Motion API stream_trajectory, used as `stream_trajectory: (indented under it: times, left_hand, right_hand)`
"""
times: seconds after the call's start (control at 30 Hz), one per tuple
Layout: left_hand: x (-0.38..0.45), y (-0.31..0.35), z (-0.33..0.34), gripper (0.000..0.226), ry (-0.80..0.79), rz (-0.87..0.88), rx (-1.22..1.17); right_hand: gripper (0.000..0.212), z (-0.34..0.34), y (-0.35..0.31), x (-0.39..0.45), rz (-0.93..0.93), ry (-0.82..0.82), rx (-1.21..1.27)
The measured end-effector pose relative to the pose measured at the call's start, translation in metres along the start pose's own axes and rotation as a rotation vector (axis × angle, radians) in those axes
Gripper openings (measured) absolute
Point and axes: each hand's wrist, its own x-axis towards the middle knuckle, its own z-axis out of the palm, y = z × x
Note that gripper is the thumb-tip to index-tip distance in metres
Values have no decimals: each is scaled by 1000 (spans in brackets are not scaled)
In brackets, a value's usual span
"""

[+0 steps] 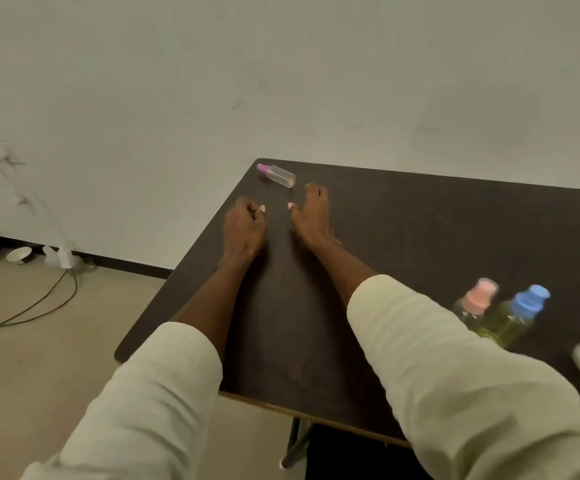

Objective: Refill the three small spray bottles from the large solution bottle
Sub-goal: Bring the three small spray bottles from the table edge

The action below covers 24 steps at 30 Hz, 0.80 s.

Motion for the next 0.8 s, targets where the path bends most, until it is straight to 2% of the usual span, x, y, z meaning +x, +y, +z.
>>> stream_trajectory:
  times: [0.27,0.47,0.63,0.8]
  left_hand:
    - [52,-7,39,24,-33,38,97]
    - [58,-10,46,23,-24,67,180]
    - [45,2,37,19,-27,154,187]
    - [9,18,22,21,-39,195,128]
  right_hand:
    - [58,51,11,86,-116,-18,-90]
    - [32,65,15,113,-126,-16,-230]
    - [4,48,13,86,-11,72,84]
    - [16,5,0,9,246,37,503]
